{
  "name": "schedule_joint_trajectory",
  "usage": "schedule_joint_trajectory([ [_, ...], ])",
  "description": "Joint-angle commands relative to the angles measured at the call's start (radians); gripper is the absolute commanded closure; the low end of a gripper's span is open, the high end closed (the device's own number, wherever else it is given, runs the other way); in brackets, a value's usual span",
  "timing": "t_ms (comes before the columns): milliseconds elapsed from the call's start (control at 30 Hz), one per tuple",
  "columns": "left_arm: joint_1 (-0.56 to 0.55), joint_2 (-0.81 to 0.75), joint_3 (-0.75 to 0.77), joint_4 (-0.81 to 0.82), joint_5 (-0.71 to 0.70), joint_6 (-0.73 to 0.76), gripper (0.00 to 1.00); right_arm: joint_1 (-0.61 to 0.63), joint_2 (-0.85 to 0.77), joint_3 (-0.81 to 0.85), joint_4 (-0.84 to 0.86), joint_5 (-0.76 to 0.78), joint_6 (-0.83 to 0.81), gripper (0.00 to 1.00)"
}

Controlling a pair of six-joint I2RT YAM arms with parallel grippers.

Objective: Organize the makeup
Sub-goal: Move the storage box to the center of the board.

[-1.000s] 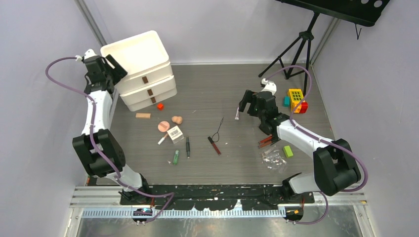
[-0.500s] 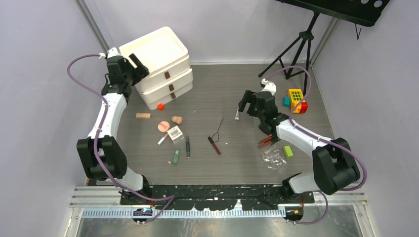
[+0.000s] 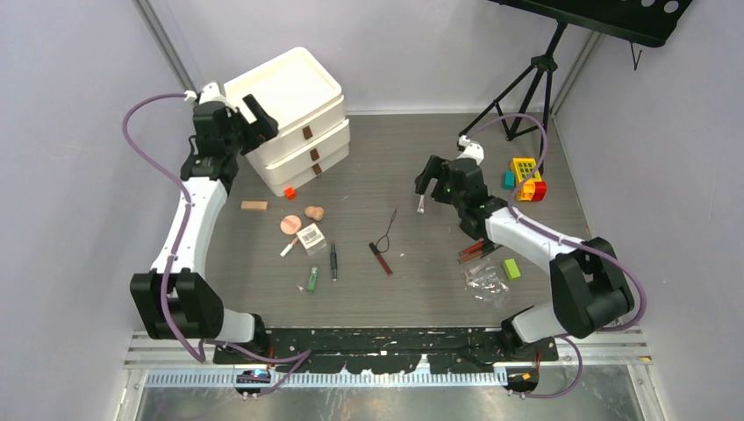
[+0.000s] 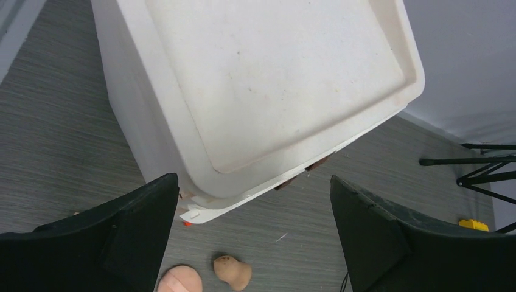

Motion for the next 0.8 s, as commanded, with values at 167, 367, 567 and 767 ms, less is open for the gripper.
schedule_joint_trajectory([
  [167,-0.003,-0.071,0.12,-0.06,0.025,0.08,0.02,0.051,0.046,0.112,0.159,-0.052,0.08,0.09],
  [367,-0.003,-0.088,0.127,-0.092,0.053,0.112,0.02,0.088,0.135,0.177,0.334,-0.088,0.252,0.11],
  [567,-0.003,-0.087,0.128,-0.121,0.049,0.149,0.03,0.133,0.291,0.226,0.597,-0.102,0.462,0.16],
  [767,-0.003,-0.067,0.16,-0.172,0.063,0.184,0.03,0.204,0.443,0.323,0.709,-0.082,0.522,0.18],
])
